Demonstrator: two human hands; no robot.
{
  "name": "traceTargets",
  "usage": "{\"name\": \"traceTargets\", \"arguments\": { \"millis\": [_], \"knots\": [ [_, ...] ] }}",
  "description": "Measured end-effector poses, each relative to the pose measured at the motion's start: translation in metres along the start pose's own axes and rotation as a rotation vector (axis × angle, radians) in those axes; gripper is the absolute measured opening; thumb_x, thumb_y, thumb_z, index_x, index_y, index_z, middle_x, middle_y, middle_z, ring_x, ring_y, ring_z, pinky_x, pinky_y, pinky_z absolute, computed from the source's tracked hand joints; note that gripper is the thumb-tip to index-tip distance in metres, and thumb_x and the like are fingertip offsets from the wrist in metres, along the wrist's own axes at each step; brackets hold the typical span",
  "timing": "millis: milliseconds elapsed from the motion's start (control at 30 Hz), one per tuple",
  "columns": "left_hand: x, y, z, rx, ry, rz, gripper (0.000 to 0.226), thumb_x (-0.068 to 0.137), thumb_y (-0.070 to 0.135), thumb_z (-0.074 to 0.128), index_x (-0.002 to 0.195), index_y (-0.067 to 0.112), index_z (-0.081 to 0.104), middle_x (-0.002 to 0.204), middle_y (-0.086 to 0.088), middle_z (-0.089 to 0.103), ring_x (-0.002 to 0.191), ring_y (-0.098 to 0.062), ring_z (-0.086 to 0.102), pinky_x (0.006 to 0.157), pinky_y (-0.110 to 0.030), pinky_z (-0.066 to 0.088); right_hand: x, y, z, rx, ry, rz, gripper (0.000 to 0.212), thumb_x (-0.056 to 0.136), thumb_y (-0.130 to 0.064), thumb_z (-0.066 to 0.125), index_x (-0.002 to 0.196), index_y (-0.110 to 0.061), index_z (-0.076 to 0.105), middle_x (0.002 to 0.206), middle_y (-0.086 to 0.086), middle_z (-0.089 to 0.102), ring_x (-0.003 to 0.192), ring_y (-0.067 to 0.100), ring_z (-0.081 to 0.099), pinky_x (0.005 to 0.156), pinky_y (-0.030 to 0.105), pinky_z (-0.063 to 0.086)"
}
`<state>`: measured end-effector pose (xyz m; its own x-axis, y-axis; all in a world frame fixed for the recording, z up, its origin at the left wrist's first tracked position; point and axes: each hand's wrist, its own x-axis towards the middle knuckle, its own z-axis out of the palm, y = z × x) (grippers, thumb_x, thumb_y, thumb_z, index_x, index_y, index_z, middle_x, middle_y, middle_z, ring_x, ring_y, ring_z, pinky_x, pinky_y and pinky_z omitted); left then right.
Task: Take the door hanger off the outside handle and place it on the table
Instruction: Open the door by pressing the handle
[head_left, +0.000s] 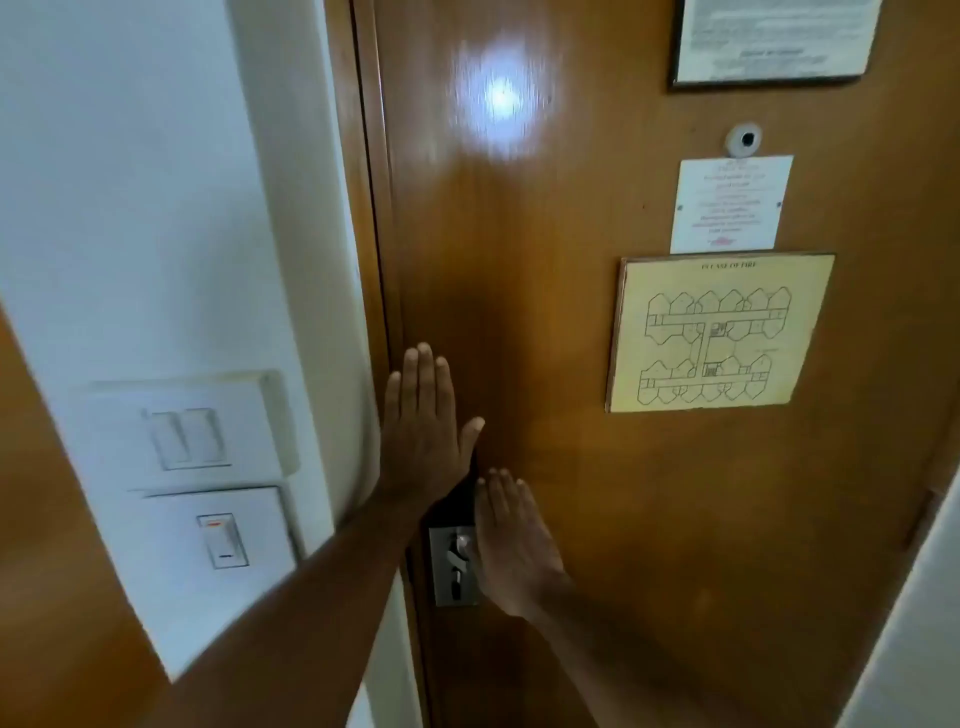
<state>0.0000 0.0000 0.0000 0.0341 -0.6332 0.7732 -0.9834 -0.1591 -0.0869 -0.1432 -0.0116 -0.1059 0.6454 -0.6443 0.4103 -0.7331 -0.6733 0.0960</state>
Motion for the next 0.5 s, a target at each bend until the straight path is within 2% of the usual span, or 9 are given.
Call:
{"name": "traceTargets", "arguments": {
  "millis": [100, 167, 233, 267, 333, 367, 433, 500],
  "knots": [
    [0.018, -0.006, 0.02, -0.005, 0.03, -0.053, 0.088, 0.096, 0.06, 0.031, 0.154, -0.003, 0.01, 0.163, -0.028, 0.013, 0.152, -0.04, 0.006, 0.123, -0.052, 0.007, -0.001, -0.002, 0.027, 0.034, -0.115, 0.003, 0.066, 0.102, -0.046, 0.013, 0.148, 0.0, 0.0, 0.159, 0.025, 0.013, 0.147, 0.04, 0.008, 0.116, 0.051, -0.002],
    [0.026, -0.008, 0.032, -0.005, 0.016, -0.075, 0.088, 0.096, 0.06, 0.03, 0.154, -0.002, 0.008, 0.164, -0.028, 0.011, 0.152, -0.04, 0.005, 0.123, -0.051, 0.006, 0.0, -0.001, 0.042, 0.086, -0.141, 0.012, 0.065, 0.103, -0.045, 0.024, 0.146, 0.003, 0.021, 0.149, 0.027, 0.036, 0.136, 0.043, 0.033, 0.116, 0.053, 0.022],
    [0.027, -0.007, 0.045, -0.01, 0.008, -0.075, 0.088, 0.096, 0.059, 0.033, 0.154, -0.001, 0.006, 0.164, -0.028, 0.01, 0.152, -0.041, 0.004, 0.123, -0.051, 0.005, 0.008, 0.0, 0.05, 0.183, -0.11, 0.045, 0.05, 0.102, -0.044, 0.035, 0.132, -0.005, 0.044, 0.125, 0.018, 0.056, 0.11, 0.033, 0.053, 0.096, 0.044, 0.047],
    [0.027, -0.008, 0.051, -0.004, 0.017, -0.066, 0.088, 0.096, 0.058, 0.035, 0.154, -0.001, 0.005, 0.164, -0.029, 0.011, 0.152, -0.041, 0.003, 0.123, -0.051, 0.004, 0.012, 0.002, 0.053, 0.247, -0.086, 0.072, 0.042, 0.101, -0.045, 0.035, 0.122, -0.012, 0.051, 0.115, 0.012, 0.06, 0.099, 0.027, 0.056, 0.085, 0.038, 0.051],
    [0.028, -0.01, 0.056, 0.005, 0.039, -0.07, 0.09, 0.096, 0.058, 0.037, 0.154, -0.002, 0.005, 0.163, -0.03, 0.011, 0.152, -0.042, 0.003, 0.123, -0.051, 0.002, 0.02, 0.004, 0.059, 0.352, -0.138, 0.127, 0.038, 0.101, -0.05, 0.035, 0.097, -0.021, 0.057, 0.091, 0.002, 0.064, 0.076, 0.016, 0.059, 0.062, 0.03, 0.05],
    [0.029, -0.01, 0.057, 0.005, 0.043, -0.071, 0.09, 0.096, 0.058, 0.037, 0.154, -0.003, 0.006, 0.163, -0.031, 0.011, 0.152, -0.042, 0.003, 0.123, -0.051, 0.001, 0.023, 0.004, 0.061, 0.362, -0.208, 0.136, 0.041, 0.101, -0.053, 0.034, 0.084, -0.023, 0.055, 0.077, -0.001, 0.061, 0.065, 0.013, 0.058, 0.051, 0.027, 0.045],
    [0.03, -0.011, 0.061, 0.003, 0.058, -0.064, 0.09, 0.096, 0.058, 0.037, 0.154, -0.004, 0.008, 0.162, -0.031, 0.012, 0.151, -0.043, 0.004, 0.122, -0.052, 0.003, 0.03, 0.001, 0.066, 0.318, -0.33, 0.122, 0.056, 0.098, -0.063, 0.028, 0.068, -0.022, 0.052, 0.061, -0.003, 0.056, 0.053, 0.013, 0.057, 0.045, 0.024, 0.037],
    [0.029, -0.012, 0.062, 0.001, 0.069, -0.048, 0.089, 0.096, 0.057, 0.037, 0.153, -0.005, 0.009, 0.162, -0.033, 0.013, 0.151, -0.044, 0.005, 0.122, -0.054, 0.004, 0.033, 0.0, 0.068, 0.251, -0.398, 0.107, 0.079, 0.086, -0.079, 0.008, 0.062, -0.02, 0.054, 0.053, -0.002, 0.054, 0.047, 0.014, 0.055, 0.047, 0.024, 0.038]
  ]
}}
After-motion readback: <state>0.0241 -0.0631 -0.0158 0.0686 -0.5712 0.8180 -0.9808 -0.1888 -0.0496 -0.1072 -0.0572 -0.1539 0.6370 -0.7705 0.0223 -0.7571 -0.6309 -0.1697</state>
